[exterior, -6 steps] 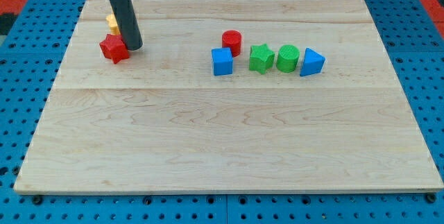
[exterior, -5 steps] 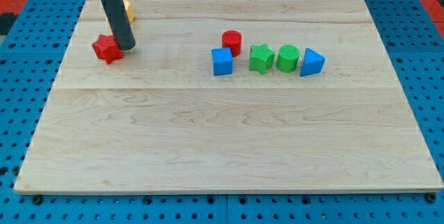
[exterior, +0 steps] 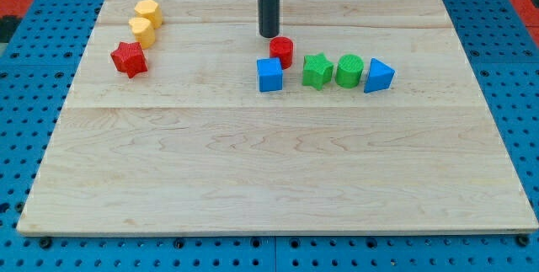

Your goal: Separate the red circle and the blue cube

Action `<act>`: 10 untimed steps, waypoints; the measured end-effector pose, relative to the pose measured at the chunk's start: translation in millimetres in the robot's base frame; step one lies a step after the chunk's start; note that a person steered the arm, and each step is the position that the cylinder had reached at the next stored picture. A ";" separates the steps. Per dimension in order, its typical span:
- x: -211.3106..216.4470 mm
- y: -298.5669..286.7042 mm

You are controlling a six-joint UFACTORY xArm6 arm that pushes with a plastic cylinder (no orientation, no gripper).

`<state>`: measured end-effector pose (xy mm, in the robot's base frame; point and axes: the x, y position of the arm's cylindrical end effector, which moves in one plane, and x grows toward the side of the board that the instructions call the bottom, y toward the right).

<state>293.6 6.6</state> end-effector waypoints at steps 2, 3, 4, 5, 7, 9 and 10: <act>-1.0 31.0; -1.1 45.3; -1.3 56.7; -10.1 61.2; 33.0 56.6; 70.9 -42.1; 44.2 -13.1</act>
